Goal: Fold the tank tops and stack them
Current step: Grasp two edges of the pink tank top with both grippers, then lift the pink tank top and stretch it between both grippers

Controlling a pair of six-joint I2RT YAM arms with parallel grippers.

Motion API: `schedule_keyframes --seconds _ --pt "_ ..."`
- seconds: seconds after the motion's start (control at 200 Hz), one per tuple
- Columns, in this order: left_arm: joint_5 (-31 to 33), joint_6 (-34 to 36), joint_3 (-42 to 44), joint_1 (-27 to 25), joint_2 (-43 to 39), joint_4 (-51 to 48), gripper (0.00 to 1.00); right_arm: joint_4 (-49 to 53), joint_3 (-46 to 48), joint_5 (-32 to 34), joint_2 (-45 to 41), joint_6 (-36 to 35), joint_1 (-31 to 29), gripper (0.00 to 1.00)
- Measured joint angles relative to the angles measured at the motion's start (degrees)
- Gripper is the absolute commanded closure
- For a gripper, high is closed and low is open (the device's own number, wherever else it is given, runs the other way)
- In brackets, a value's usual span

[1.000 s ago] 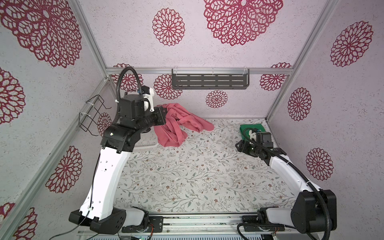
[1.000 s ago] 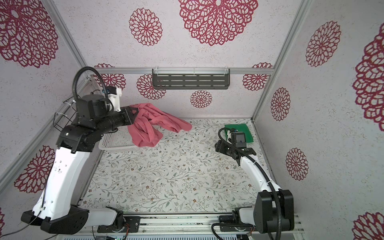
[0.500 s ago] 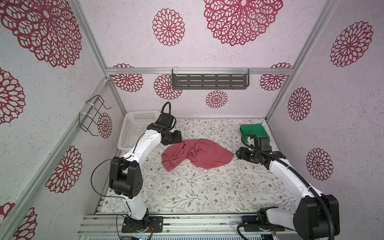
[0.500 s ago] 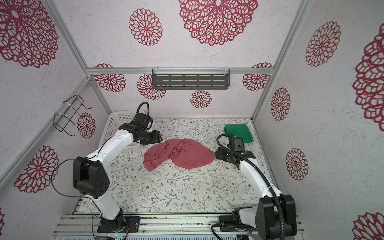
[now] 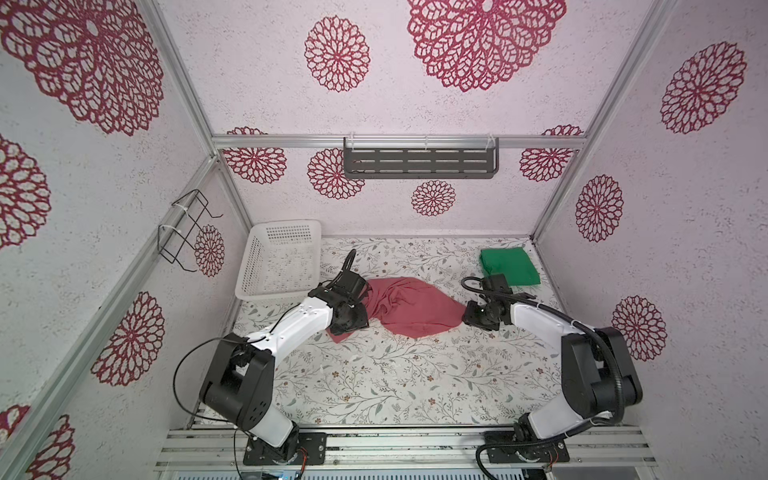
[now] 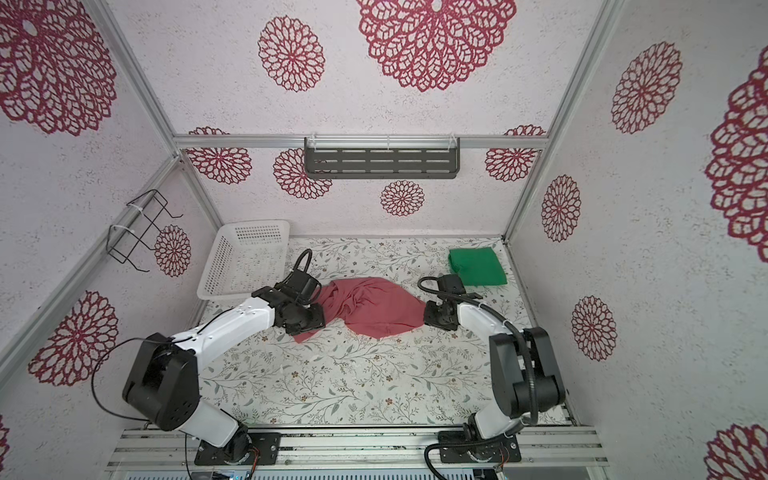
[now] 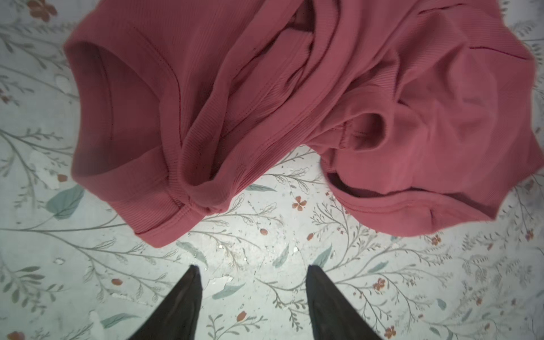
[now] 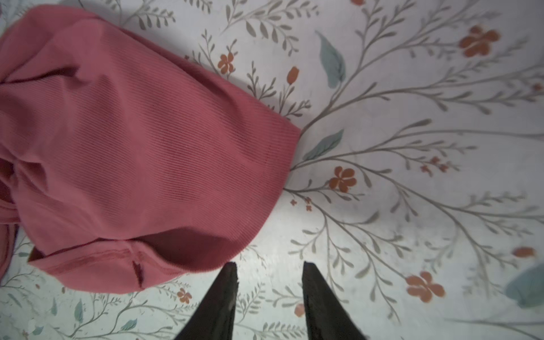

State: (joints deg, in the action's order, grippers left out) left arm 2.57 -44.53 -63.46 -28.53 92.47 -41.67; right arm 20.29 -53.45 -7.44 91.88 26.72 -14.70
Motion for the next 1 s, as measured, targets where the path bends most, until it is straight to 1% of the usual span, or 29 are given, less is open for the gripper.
schedule_keyframes --seconds 0.075,0.14,0.24,0.315,0.395,0.43,0.495,0.555,0.595,0.716,0.811,1.001 --pt "1.51 -0.61 0.02 -0.20 2.25 0.24 0.28 -1.40 -0.11 0.20 2.14 0.59 -1.33 0.43" --pt "2.54 -1.03 0.02 -0.20 4.37 0.61 0.30 -2.34 -0.50 0.81 3.82 1.14 -2.62 0.43" --pt "3.34 -1.73 0.26 -0.20 7.15 1.77 0.42 -3.41 -1.49 1.97 5.99 1.68 -4.31 0.44" --pt "3.61 -2.23 0.26 -0.20 8.70 2.86 0.53 -5.11 -2.80 2.38 7.50 2.10 -5.18 0.48" --pt "4.11 -2.75 -0.15 -0.20 9.97 3.50 0.69 -6.64 -4.46 2.93 9.40 2.47 -5.62 0.58" --pt "4.48 -2.67 -0.70 -0.20 10.45 3.39 0.76 -7.06 -4.98 3.02 10.01 2.62 -5.70 0.65" --pt "5.16 -2.36 -2.38 -0.17 11.10 3.02 0.88 -7.21 -6.01 3.52 10.93 2.49 -5.75 0.81" --pt "5.97 -1.57 -4.52 -0.15 11.30 2.54 0.95 -6.29 -7.02 4.63 11.65 2.45 -5.70 0.94" --pt "6.40 -1.09 -6.60 -0.13 11.30 1.97 1.00 -5.40 -7.74 5.22 11.89 1.66 -5.57 1.00" --pt "8.44 0.83 -13.25 -0.07 11.06 -0.26 1.00 -2.54 -9.99 7.17 11.69 0.15 -4.52 1.00" --pt "10.12 2.54 -17.20 -0.02 9.18 -2.45 1.00 -0.04 -10.91 8.83 9.73 -1.92 -2.80 1.00" --pt "13.55 5.73 -24.68 0.09 1.70 -8.02 1.00 5.81 -11.91 10.21 -0.92 -6.10 2.64 1.00"
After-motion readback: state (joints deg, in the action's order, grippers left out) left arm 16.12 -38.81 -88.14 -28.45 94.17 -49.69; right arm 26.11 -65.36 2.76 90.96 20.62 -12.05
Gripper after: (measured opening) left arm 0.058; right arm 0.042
